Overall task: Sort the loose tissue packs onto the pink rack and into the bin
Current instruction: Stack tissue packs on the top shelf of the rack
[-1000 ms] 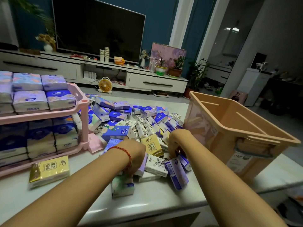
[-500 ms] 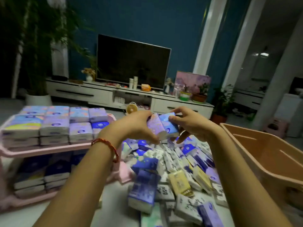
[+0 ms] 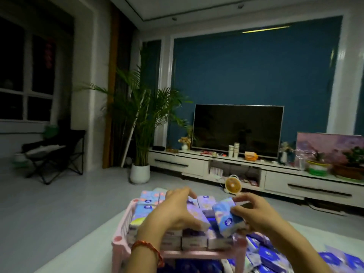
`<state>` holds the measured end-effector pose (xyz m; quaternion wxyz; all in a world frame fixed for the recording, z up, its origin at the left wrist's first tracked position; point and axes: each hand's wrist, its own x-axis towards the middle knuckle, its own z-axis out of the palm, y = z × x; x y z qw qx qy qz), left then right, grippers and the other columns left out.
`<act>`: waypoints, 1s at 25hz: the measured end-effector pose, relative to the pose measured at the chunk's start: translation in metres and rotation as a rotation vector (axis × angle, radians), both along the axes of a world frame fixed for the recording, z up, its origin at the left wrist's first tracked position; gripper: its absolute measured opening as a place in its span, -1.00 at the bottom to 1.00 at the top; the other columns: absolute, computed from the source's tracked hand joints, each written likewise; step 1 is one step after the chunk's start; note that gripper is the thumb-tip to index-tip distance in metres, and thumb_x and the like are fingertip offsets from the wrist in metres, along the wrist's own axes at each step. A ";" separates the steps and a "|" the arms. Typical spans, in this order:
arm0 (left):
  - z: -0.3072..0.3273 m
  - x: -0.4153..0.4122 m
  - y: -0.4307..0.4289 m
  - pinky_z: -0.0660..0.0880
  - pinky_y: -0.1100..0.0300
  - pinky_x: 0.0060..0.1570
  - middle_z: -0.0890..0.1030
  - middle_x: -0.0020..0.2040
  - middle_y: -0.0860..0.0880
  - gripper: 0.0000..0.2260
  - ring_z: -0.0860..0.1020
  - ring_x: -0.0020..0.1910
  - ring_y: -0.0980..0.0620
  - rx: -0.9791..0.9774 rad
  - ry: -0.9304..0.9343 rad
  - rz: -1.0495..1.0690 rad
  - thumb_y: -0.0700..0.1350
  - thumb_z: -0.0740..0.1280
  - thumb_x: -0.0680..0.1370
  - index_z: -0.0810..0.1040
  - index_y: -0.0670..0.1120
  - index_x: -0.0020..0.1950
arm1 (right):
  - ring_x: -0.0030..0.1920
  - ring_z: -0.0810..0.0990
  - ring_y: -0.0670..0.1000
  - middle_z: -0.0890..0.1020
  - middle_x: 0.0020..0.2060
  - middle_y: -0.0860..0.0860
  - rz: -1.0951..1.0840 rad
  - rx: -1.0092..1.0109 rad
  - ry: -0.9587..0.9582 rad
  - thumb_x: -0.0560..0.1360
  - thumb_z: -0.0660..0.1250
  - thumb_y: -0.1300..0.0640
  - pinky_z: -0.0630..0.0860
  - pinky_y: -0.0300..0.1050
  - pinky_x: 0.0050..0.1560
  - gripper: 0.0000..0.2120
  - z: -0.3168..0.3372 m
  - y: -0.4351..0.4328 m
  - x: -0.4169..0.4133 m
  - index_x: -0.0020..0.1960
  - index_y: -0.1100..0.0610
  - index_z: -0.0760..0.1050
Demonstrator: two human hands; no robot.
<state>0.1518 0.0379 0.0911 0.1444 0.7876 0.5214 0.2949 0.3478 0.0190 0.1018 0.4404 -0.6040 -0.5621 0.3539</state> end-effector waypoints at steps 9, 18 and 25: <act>-0.005 -0.003 0.014 0.22 0.02 0.40 0.31 0.40 -0.09 -0.48 0.19 0.44 -0.07 -0.098 0.230 0.001 0.01 0.48 0.29 0.46 0.17 0.23 | -0.55 0.51 -0.05 0.58 -0.40 0.10 -0.026 0.011 -0.394 0.50 0.34 0.01 0.40 -0.30 -0.56 -0.74 -0.015 -0.004 -0.004 -0.27 0.15 0.43; 0.002 -0.012 0.012 0.35 0.24 0.15 0.38 0.35 -0.04 -0.64 0.38 0.31 0.03 -0.101 0.088 0.058 -0.04 0.38 0.45 0.47 0.09 0.24 | -0.43 0.55 -0.04 0.65 -0.20 0.17 0.108 0.014 -0.326 0.44 0.42 0.08 0.52 -0.28 -0.45 -0.77 -0.014 0.001 -0.003 -0.01 0.20 0.52; -0.002 -0.052 0.029 0.38 0.05 0.27 0.44 0.33 -0.20 -0.68 0.39 0.30 -0.18 -0.013 -0.195 0.465 -0.12 0.20 0.58 0.43 -0.14 0.32 | -0.38 0.56 -0.05 0.65 -0.13 0.15 0.138 0.014 -0.329 0.44 0.41 0.09 0.50 -0.32 -0.44 -0.80 -0.015 0.000 0.000 -0.02 0.17 0.50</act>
